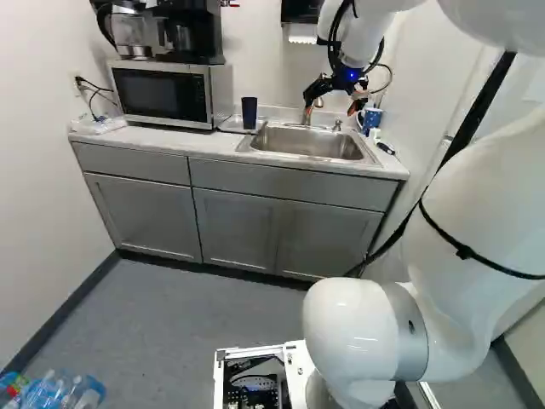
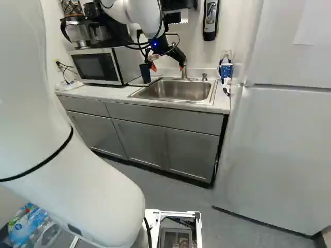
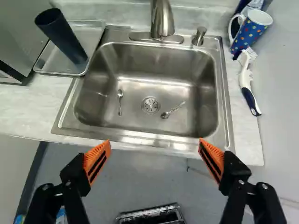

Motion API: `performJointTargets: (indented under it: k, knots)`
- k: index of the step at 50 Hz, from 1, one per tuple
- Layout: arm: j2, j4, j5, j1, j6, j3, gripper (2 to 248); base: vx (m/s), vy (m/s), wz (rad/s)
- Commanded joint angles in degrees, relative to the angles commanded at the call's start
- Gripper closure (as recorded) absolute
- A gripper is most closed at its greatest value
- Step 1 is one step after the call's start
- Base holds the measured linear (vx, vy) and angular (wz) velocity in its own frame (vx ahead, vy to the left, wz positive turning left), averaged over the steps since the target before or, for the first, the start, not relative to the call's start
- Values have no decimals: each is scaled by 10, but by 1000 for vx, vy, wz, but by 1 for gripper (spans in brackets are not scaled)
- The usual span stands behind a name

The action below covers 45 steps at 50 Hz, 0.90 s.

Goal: Rinse the cup and place it in the tray

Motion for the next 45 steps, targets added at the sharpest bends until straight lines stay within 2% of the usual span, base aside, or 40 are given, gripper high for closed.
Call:
performJointTargets:
  k: [25, 45]
  knots:
    - [0, 0, 0, 0, 0, 0, 3, -159, 30, -242]
    - [0, 0, 0, 0, 0, 0, 3, -142, 71, -17]
